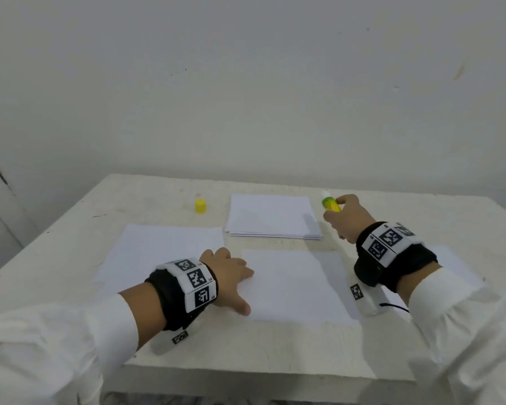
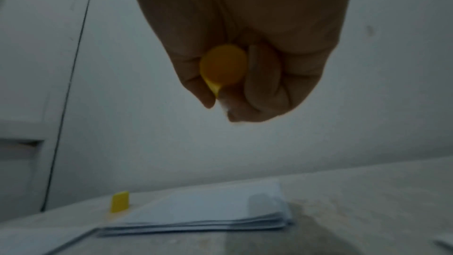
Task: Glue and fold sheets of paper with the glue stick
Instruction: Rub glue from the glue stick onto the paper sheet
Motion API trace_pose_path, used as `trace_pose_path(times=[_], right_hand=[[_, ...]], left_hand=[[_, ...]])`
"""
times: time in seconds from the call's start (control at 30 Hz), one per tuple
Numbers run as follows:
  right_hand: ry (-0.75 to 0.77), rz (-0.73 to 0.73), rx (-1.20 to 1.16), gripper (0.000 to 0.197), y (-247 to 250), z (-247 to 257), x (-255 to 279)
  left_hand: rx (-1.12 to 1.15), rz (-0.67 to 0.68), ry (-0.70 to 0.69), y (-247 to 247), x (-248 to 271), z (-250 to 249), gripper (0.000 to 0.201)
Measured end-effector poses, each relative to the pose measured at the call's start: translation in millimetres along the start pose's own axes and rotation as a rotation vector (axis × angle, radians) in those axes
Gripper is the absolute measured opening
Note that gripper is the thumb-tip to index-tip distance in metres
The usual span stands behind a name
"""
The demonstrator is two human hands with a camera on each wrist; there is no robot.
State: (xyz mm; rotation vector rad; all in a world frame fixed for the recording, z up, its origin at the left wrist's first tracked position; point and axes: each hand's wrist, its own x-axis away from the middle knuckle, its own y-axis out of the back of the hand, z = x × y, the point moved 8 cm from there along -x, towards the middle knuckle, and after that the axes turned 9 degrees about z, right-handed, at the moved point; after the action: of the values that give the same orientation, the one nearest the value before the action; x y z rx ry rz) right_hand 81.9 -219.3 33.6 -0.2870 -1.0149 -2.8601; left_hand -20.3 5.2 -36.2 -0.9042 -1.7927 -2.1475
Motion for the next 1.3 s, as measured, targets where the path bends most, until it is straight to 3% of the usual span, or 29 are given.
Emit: trace_pose_path(times=[0.23, 0.37, 0.67, 0.83, 1.3], right_hand=[[0.102, 0.129, -0.072, 0.020, -50.9, 36.8, 22.2], [0.128, 0.114, 0.163, 0.038, -85.6, 50.3, 20.3], [0.145, 0.117, 0.420, 0.039, -132.6, 70.0, 8.3], [0.122, 0.083, 0.483, 0.040, -116.6, 55.5, 3.6], [-0.120, -0.104, 0.556, 0.040, -6.2, -19.9, 9.6]], left_hand=[[-0.005, 0.019, -0.005, -4.3, 3.0, -0.7, 0.081], [-0.009, 0.021, -0.001, -4.2, 2.4, -0.9, 0.082], [0.001, -0.028, -0.005, -5.2, -2.4, 1.1, 0.081], [0.028, -0.051, -0.004, -4.7, -6.2, 4.6, 0.087], [0.005, -0.035, -0.014, 2.2, -16.3, 8.9, 0.102]])
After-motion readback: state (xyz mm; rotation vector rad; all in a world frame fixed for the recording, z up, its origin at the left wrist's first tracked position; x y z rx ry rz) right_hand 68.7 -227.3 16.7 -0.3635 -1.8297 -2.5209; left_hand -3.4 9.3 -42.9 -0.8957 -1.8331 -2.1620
